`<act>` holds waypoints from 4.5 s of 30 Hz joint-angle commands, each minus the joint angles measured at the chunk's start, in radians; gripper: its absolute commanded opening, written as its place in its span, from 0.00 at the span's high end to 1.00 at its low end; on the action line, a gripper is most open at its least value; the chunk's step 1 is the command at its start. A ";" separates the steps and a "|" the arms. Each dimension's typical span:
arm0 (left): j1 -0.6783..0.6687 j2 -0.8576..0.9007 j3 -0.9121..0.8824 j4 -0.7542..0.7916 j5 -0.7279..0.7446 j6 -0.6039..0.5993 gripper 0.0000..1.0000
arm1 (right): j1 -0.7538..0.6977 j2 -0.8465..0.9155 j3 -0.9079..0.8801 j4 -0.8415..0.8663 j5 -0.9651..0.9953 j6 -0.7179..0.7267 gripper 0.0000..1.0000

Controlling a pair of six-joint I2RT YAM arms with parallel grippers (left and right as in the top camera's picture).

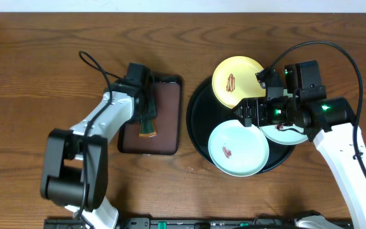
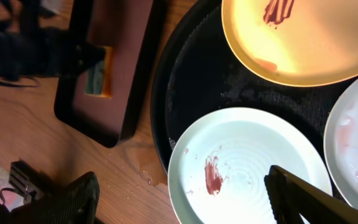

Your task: Clean dirty plates on tray and stack at the side

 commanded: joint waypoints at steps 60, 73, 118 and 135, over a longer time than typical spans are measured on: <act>-0.014 -0.435 0.132 -0.515 0.213 0.025 0.93 | -0.123 0.362 -0.254 0.009 0.219 0.091 0.90; -0.037 -0.435 0.132 -0.475 0.213 0.024 0.93 | -0.056 0.362 -0.271 0.179 0.175 0.417 0.99; -0.459 0.247 0.150 0.005 -0.124 -0.299 0.93 | -0.036 0.362 -0.306 0.308 0.287 0.164 0.99; -0.533 0.250 0.247 -0.048 -0.067 -0.289 0.93 | -0.036 0.362 -0.306 0.301 0.287 0.164 0.99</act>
